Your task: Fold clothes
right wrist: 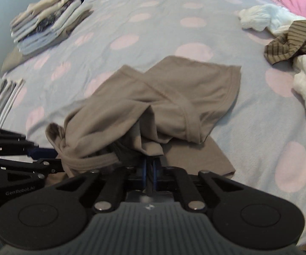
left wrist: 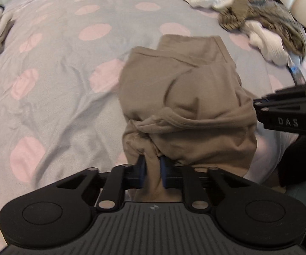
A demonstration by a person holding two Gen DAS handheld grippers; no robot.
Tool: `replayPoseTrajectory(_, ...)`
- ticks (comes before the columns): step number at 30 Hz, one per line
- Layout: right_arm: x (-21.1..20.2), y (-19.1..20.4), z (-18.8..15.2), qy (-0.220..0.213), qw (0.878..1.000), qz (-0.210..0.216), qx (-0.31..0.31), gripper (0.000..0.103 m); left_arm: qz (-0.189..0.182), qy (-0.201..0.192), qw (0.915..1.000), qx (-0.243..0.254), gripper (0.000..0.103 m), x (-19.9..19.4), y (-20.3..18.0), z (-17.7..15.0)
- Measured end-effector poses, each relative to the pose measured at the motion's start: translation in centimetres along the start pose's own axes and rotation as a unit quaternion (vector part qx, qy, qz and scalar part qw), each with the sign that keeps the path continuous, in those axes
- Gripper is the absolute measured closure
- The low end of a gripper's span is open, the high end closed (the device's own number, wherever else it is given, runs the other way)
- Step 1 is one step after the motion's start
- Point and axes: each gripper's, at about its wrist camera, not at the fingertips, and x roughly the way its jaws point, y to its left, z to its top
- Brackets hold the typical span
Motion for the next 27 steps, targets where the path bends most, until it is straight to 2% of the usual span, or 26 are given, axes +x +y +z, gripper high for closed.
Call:
replayPoseTrajectory(4, -1.5, 1.1, 0.4, -0.040, 0.998, -0.046, -0.034, 0.099, 0.003, -0.031, 0.9982, -0.051, 0.097, -2.3, 2.0, 0.6)
replayPoseTrajectory(9, -4.1, 1.7, 1.3, -0.084, 0.991, -0.084, -0.055, 0.099, 0.044, -0.084, 0.9935, -0.064, 0.099, -6.4, 4.0, 1.8)
replayPoseTrajectory(17, -9.0, 1.7, 5.3, -0.156, 0.977, -0.123, -0.075, 0.102, 0.119, -0.185, 0.9734, -0.063, 0.099, -13.7, 7.0, 5.6)
replayPoseTrajectory(19, -9.4, 1.4, 6.4, -0.167, 0.973, -0.141, -0.078, 0.102, 0.142, -0.183, 0.9704, -0.068, 0.099, -13.7, 8.0, 6.3)
replayPoseTrajectory(21, -8.6, 0.6, 7.0, -0.160, 0.972, -0.159, -0.072, 0.102, 0.156, -0.164, 0.9708, -0.078, 0.099, -12.4, 9.1, 6.5)
replayPoseTrajectory(24, -6.0, -1.5, 6.9, -0.129, 0.972, -0.189, -0.056, 0.102, 0.173, -0.123, 0.9733, -0.087, 0.099, -9.3, 10.5, 5.7)
replayPoseTrajectory(27, -3.4, -4.4, 5.8, -0.086, 0.973, -0.213, -0.024, 0.102, 0.171, -0.073, 0.9768, -0.106, 0.099, -6.6, 12.1, 4.0)
